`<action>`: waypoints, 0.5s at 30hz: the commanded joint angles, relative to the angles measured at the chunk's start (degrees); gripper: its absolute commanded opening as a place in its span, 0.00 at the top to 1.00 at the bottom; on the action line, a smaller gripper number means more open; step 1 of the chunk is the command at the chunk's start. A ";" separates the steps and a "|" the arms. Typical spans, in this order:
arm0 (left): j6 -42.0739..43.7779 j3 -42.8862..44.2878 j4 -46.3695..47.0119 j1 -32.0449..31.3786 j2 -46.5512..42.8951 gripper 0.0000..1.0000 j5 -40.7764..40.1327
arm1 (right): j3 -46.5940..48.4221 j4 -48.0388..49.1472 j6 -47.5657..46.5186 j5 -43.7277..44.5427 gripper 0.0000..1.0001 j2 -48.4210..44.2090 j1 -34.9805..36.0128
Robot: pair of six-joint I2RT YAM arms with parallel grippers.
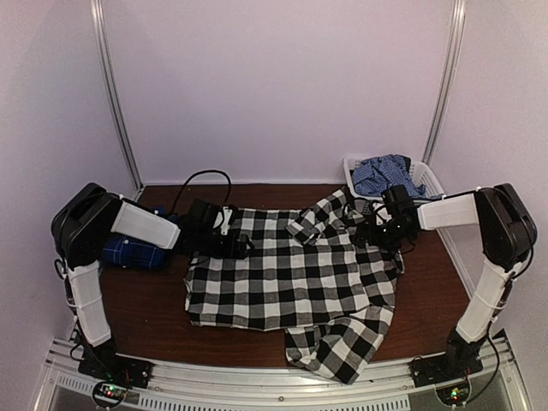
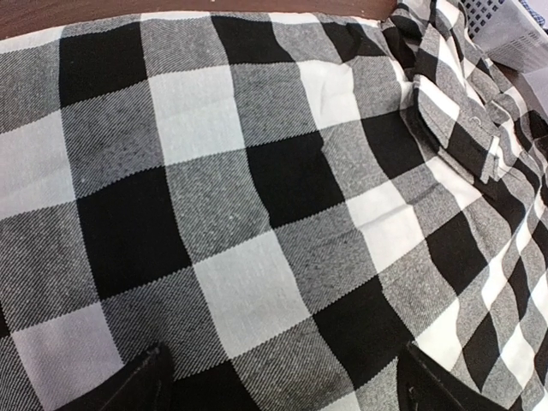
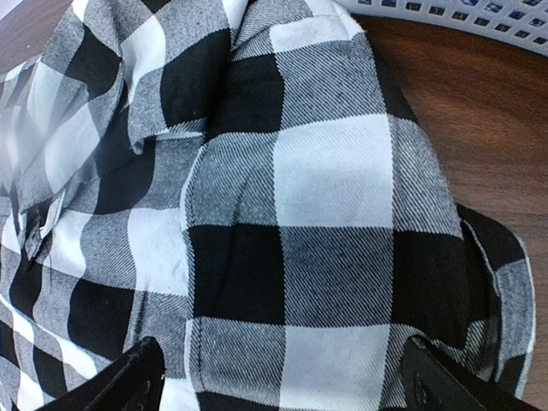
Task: Fold and stack the long sleeve shirts
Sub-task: Move the flattened shirt to the center of the board.
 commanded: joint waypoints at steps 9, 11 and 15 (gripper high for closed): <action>1.82 -2.62 -0.31 1.68 -5.46 0.07 2.69 | 4.80 0.65 0.99 3.43 0.07 -4.81 9.79; 1.60 -3.21 0.35 1.65 -7.14 0.07 3.69 | 6.91 -0.88 0.65 3.26 0.08 -3.74 11.45; 1.31 -6.43 1.29 1.64 -11.52 0.07 4.91 | 5.39 -5.12 0.47 5.56 0.08 -6.18 16.14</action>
